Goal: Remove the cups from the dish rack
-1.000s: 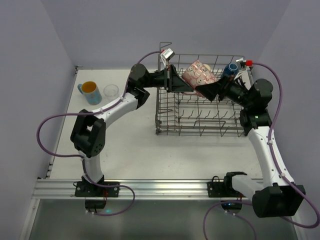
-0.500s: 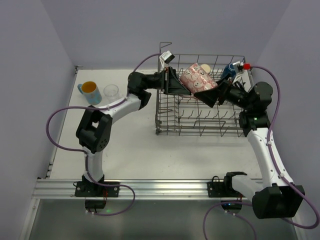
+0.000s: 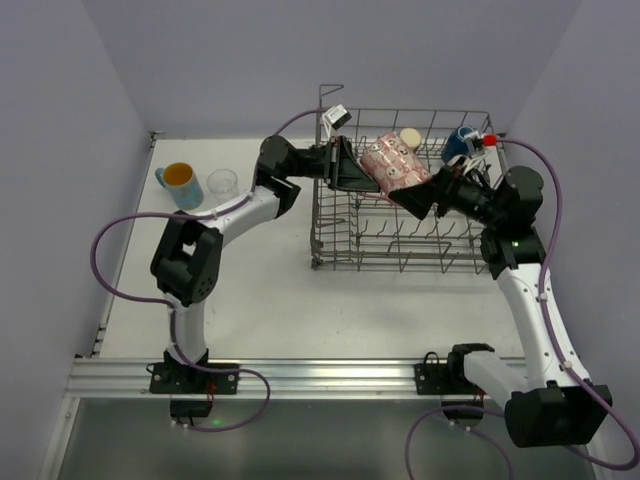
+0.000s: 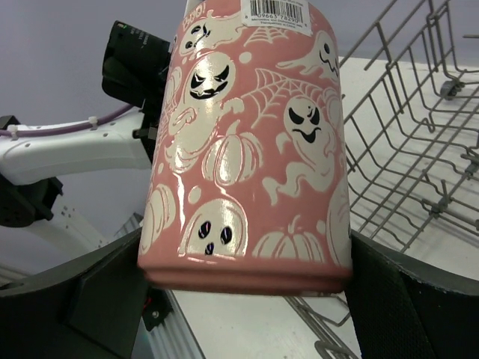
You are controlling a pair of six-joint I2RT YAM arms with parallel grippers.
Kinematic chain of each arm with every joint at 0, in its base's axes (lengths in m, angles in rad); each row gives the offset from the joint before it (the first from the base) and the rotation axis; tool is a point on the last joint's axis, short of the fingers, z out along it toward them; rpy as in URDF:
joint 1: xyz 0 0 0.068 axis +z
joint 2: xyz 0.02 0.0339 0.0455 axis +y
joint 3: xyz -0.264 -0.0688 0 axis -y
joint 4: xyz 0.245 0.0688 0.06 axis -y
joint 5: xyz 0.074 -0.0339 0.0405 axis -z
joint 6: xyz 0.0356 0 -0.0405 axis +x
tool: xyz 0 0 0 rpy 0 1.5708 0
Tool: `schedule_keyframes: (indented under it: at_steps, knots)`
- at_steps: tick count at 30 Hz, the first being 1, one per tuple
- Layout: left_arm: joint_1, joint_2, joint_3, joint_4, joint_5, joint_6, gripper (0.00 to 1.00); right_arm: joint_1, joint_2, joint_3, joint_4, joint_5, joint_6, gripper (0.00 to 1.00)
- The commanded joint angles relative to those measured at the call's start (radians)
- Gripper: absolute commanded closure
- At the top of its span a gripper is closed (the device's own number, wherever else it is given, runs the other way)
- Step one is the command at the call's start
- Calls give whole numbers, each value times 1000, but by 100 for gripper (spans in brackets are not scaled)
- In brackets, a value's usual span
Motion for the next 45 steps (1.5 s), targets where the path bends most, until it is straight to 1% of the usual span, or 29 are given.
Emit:
schedule_keyframes:
  at_steps: [1, 2, 4, 5, 7, 10, 12, 14, 19, 25, 26, 28, 29, 31, 32, 33, 34, 35, 36, 37, 40, 44, 45]
  knots:
    - [48, -70, 55, -57, -126, 86, 100, 2, -47, 79, -94, 22, -38, 1]
    - [50, -67, 59, -49, -124, 82, 100, 2, -39, 89, -91, -53, -40, 1]
    - [50, -59, 70, -35, -123, 54, 100, 2, -26, 80, -47, -125, 15, 1]
    - [50, -56, 70, -11, -123, 43, 100, 2, -27, 55, 42, -147, 37, 1]
    - [48, -55, 70, 2, -123, 26, 100, 3, -45, 35, 87, -152, 72, 1]
    - [54, -62, 78, -23, -120, 43, 100, 3, -44, 47, 37, -146, 17, 1]
    - [62, -67, 87, -53, -120, 63, 100, 3, -42, 69, -51, -123, -38, 1]
    - [65, -65, 101, -60, -118, 65, 100, 3, -44, 66, -86, -103, -56, 1]
    - [65, -53, 129, -23, -127, 30, 100, 2, -45, 44, -92, -81, -73, 1]
    - [73, -65, 121, 8, -147, 34, 100, 3, -61, 21, -96, -89, -78, 1]
    - [74, -68, 122, -10, -147, 43, 100, 3, -65, 14, -94, -83, -78, 1]
    - [77, -85, 125, -65, -149, 115, 100, 3, -72, 6, -93, -78, -73, 1]
    - [82, -102, 124, -131, -150, 143, 100, 2, -73, 0, -91, -83, -67, 1]
    - [87, -120, 127, -202, -157, 236, 100, 3, -82, -8, -91, -74, -61, 1]
    - [97, -139, 121, -274, -163, 264, 100, 3, -85, -17, -89, -68, -54, 1]
    - [103, -148, 121, -317, -164, 334, 100, 2, -87, -22, -89, -61, -50, 1]
    - [117, -159, 122, -360, -175, 371, 100, 3, -90, -26, -88, -63, -46, 1]
    - [125, -180, 119, -439, -183, 403, 100, 3, -91, -37, -89, -63, -40, 1]
    - [134, -190, 121, -475, -187, 462, 100, 3, -91, -42, -89, -61, -37, 1]
    - [154, -200, 118, -507, -192, 480, 100, 5, -96, -55, -86, -57, -35, 1]
    - [200, -231, 113, -537, -192, 526, 100, 17, -96, -71, -88, -38, -35, 1]
    - [272, -271, 136, -681, -209, 606, 100, 35, -85, -71, -111, -5, -49, 1]
    - [287, -279, 147, -714, -218, 656, 100, 43, -85, -72, -114, 0, -49, 1]
